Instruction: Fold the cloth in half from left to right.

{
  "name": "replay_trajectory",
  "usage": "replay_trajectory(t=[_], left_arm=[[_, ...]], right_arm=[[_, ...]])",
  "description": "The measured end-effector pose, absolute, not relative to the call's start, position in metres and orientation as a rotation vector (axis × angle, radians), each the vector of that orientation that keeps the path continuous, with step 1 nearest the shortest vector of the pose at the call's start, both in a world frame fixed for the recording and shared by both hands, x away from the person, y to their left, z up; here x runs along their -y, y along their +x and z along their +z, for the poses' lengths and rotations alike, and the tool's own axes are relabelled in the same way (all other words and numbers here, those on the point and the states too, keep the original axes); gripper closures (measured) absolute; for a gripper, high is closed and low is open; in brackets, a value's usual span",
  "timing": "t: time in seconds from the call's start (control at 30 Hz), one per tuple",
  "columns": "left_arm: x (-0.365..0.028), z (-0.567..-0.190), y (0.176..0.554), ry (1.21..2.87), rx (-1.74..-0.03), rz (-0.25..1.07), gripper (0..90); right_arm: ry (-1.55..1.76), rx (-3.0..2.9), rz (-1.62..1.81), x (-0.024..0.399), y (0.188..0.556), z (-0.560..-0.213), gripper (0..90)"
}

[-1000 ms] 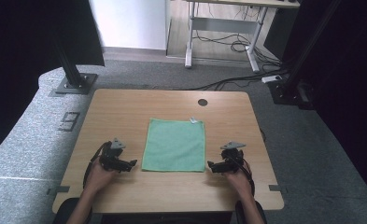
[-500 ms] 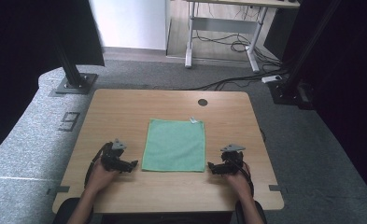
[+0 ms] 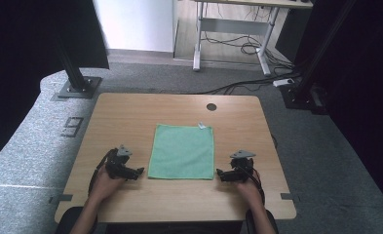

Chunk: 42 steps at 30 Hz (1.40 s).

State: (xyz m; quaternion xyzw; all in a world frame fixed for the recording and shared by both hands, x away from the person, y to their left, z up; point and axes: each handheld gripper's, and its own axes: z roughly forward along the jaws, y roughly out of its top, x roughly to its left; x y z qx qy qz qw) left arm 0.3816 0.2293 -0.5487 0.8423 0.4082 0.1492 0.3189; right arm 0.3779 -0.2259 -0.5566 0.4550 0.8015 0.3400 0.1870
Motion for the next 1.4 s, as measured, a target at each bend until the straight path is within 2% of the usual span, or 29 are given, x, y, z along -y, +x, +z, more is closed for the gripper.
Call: replay_trajectory(t=[0.47, 0.7, 0.93, 1.13, 1.4], left_arm=[[-0.225, -0.543, 0.392, 2.242, -1.09, 0.402, 0.1], [-0.213, -0.529, 0.4, 2.171, -1.063, 0.431, 0.0], [-0.193, -0.532, 0.401, 2.197, -1.017, 0.431, 0.0], [-0.185, -0.541, 0.402, 2.287, -1.044, 0.495, 0.1], [-0.179, -0.542, 0.393, 2.276, -1.051, 0.455, 1.7]], right_arm=[[1.285, -2.268, 0.95, 0.224, 0.377, -0.555, 0.0], [1.248, -2.283, 0.969, 0.213, 0.374, -0.549, 0.0], [1.234, -2.291, 0.996, 0.2, 0.371, -0.546, 0.0], [1.218, -2.323, 0.93, 0.192, 0.371, -0.551, 0.0], [1.208, -2.324, 0.903, 0.197, 0.372, -0.551, 0.0]])
